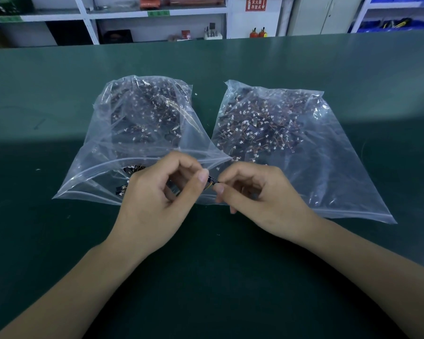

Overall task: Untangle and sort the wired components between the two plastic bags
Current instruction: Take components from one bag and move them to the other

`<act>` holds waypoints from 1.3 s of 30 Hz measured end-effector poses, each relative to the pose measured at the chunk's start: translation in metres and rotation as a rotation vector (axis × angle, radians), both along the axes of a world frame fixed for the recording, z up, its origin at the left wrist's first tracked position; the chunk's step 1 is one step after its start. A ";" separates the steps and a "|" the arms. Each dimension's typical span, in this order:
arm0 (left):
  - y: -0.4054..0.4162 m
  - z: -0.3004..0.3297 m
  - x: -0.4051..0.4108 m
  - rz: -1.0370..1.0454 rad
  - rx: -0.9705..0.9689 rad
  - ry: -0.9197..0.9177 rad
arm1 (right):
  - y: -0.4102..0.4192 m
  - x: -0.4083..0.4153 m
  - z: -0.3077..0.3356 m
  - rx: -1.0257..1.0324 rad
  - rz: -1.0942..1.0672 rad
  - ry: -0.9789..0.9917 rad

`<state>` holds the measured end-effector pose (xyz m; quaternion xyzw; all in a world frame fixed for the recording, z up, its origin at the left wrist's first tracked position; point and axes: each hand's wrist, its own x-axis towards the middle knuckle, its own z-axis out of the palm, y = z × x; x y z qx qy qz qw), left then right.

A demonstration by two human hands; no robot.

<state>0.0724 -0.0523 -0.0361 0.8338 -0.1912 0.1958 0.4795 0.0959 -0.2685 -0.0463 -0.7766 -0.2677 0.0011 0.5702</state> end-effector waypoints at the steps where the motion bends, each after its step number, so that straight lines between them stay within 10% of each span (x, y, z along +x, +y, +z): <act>1: 0.000 -0.001 0.001 -0.002 0.018 -0.005 | 0.000 0.000 0.000 0.004 -0.003 0.003; 39: -0.002 0.002 -0.001 0.002 0.093 -0.094 | -0.005 0.003 0.003 0.012 0.015 -0.053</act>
